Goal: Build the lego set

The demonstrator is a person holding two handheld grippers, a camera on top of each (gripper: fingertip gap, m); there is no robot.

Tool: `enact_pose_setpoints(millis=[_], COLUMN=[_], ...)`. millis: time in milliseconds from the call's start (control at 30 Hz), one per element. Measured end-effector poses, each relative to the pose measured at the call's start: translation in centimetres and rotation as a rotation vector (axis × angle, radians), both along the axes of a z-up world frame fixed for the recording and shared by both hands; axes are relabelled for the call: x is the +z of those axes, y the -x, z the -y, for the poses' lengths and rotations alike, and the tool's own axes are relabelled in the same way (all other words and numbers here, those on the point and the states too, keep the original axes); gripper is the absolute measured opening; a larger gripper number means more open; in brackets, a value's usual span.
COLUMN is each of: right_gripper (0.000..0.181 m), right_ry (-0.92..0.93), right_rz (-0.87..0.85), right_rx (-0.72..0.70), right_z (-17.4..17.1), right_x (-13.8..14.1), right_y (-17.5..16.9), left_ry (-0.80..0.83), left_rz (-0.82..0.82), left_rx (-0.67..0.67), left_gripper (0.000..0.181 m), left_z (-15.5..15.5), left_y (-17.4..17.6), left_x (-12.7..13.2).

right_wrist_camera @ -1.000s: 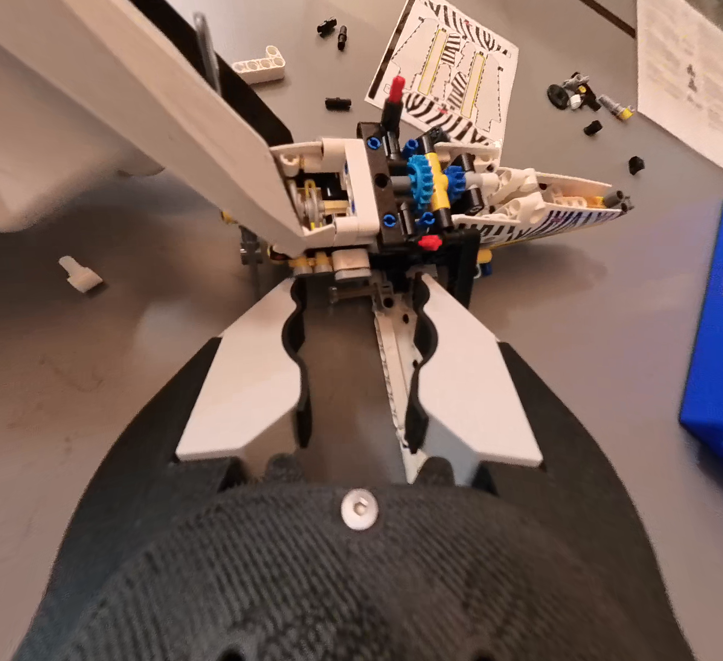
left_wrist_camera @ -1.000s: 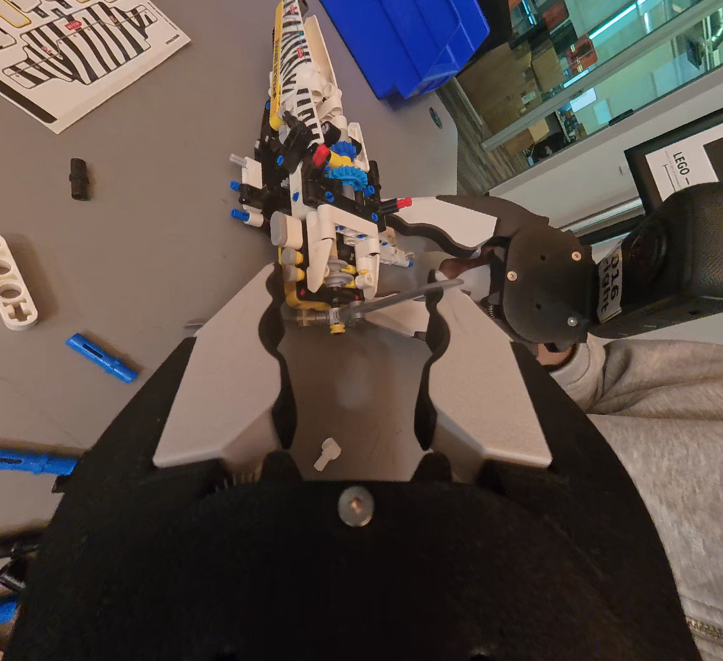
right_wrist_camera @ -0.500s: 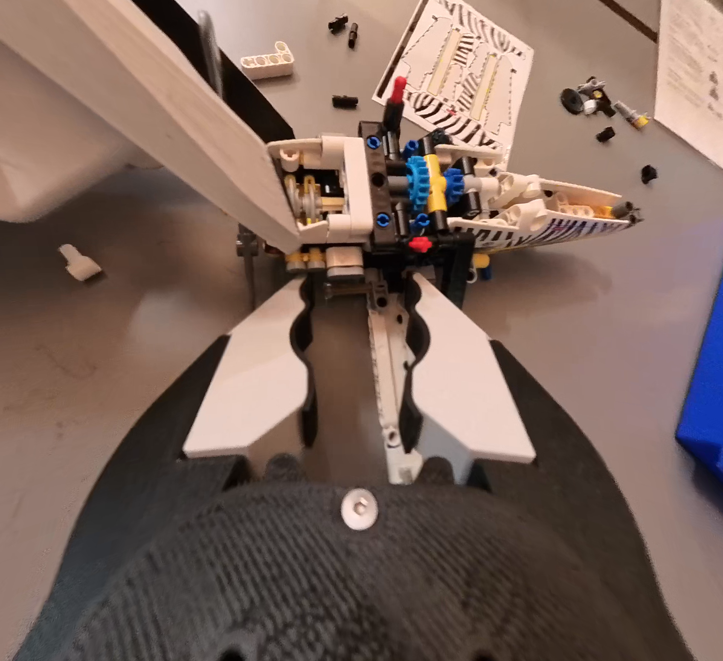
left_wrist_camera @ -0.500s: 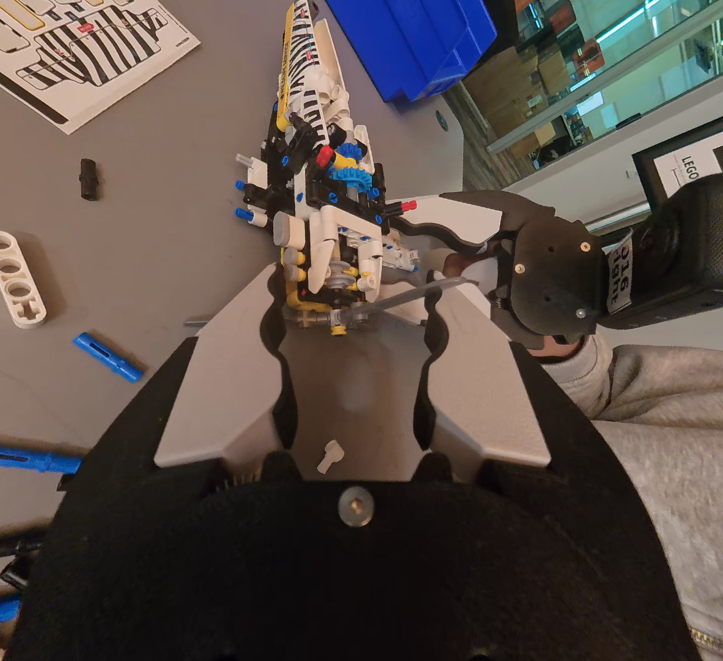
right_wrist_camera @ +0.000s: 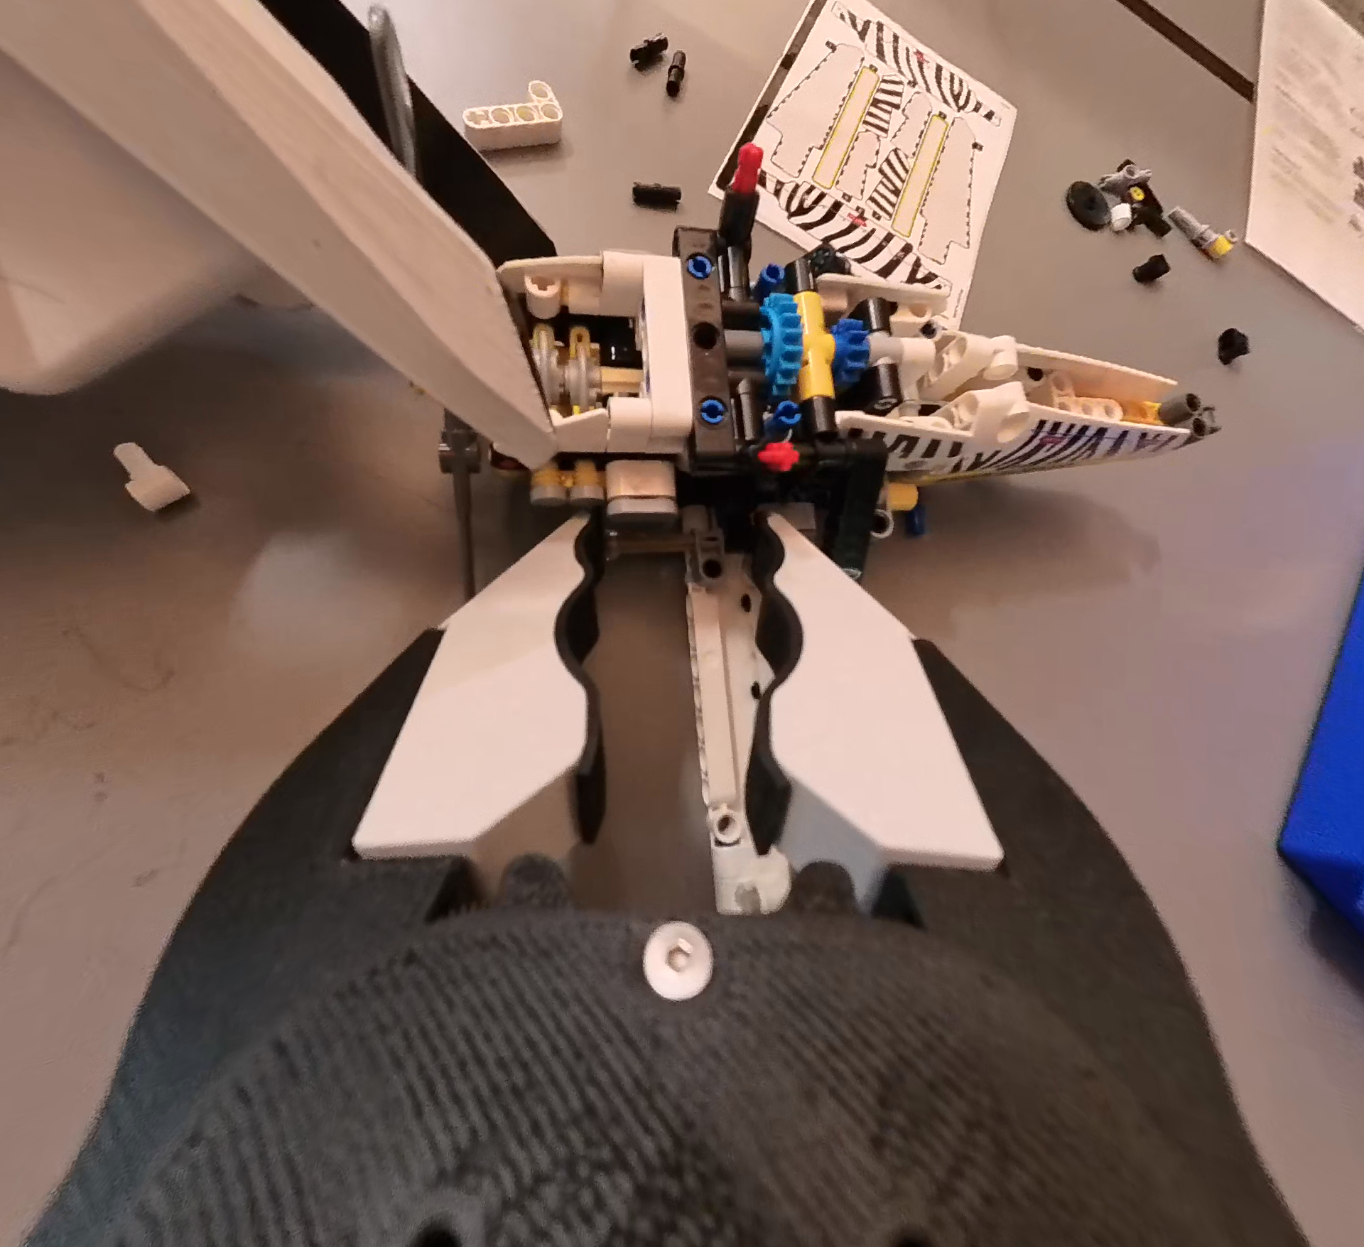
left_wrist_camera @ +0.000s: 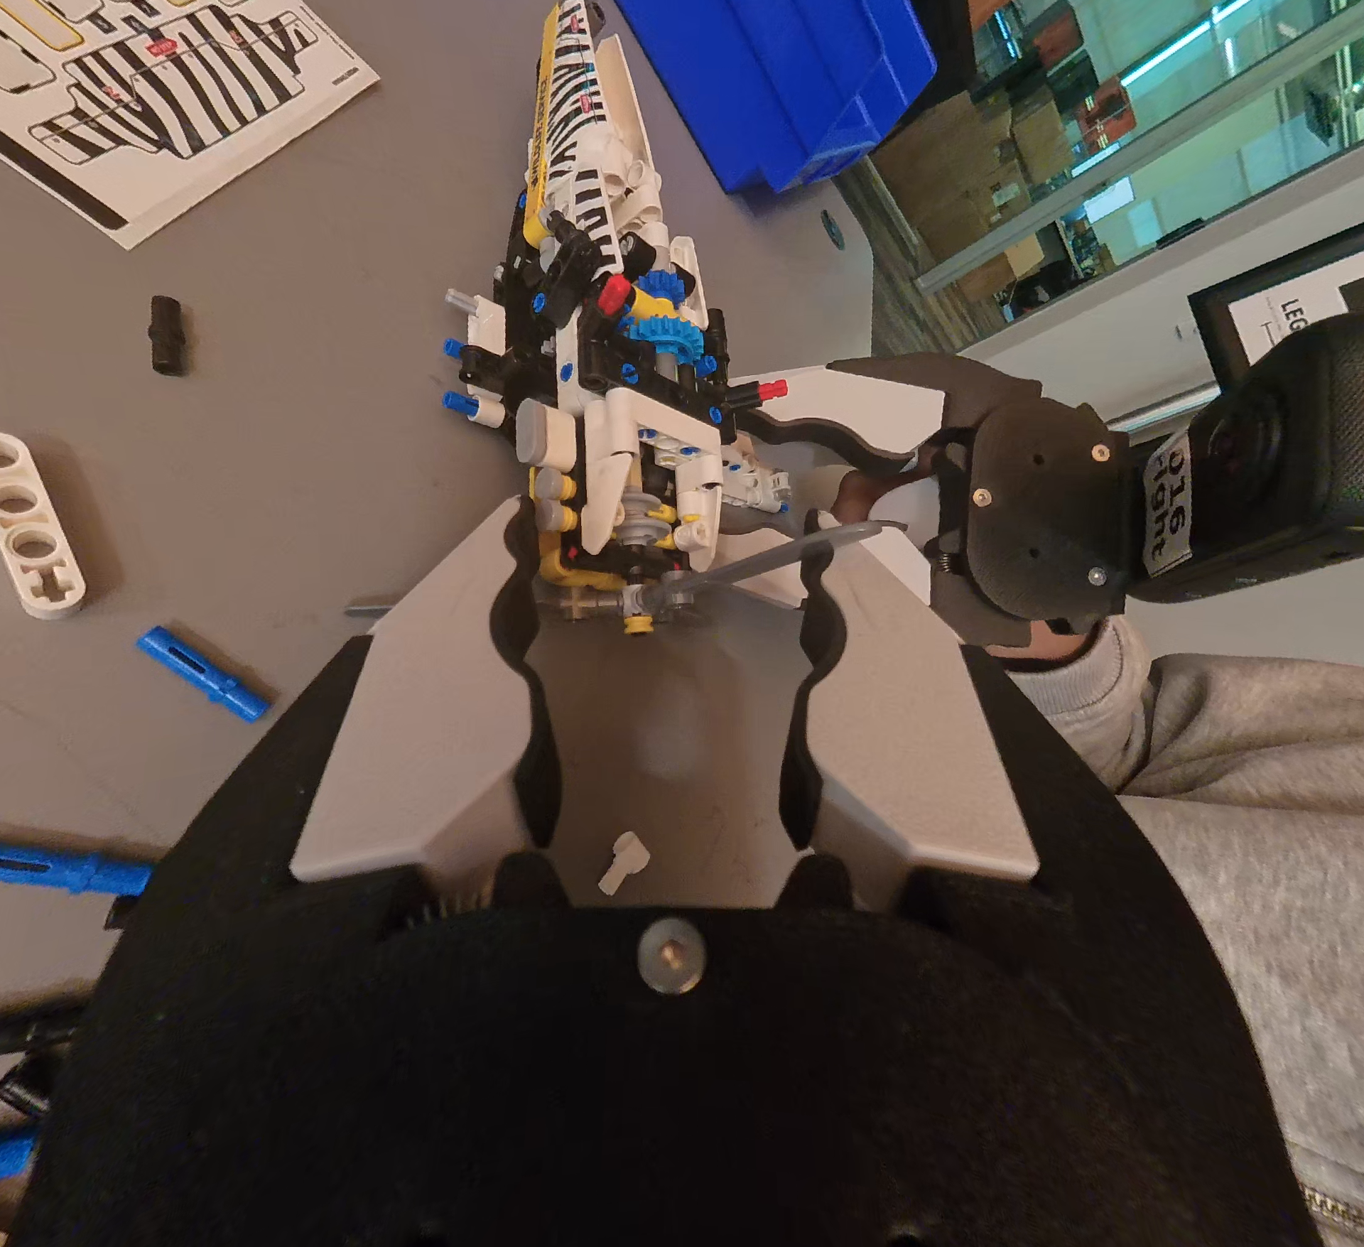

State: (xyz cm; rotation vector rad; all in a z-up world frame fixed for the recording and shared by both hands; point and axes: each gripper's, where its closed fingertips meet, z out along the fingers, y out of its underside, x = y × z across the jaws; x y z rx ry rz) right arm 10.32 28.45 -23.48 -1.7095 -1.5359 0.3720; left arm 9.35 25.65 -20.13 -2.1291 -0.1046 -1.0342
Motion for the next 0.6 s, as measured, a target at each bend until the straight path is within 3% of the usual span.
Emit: enact_pose_setpoints(millis=[167, 267, 433, 600], right_gripper=[0.040, 0.057, 0.063, 0.070], right_ry=[-0.023, -0.058, -0.134, -0.078], right_rz=[-0.013, -0.012, -0.036, -0.112], right_rx=[0.001, 0.030, 0.058, 0.062], right_z=[0.1, 0.7, 1.2, 1.4], right_x=[0.1, 0.3, 1.1, 1.9], right_y=[-0.1, -0.4, -1.2, -1.6], left_ry=[-0.002, 0.001, 0.000, 0.000], left_rz=[0.006, 0.008, 0.009, 0.015], left_rx=[-0.001, -0.001, 0.001, 0.001], left_gripper=[0.070, 0.071, 0.071, 0.071], left_z=[0.0, 0.0, 0.0, 0.0], left_y=[0.0, 0.0, 0.1, 0.1], left_x=[0.1, 0.1, 0.1, 0.1])
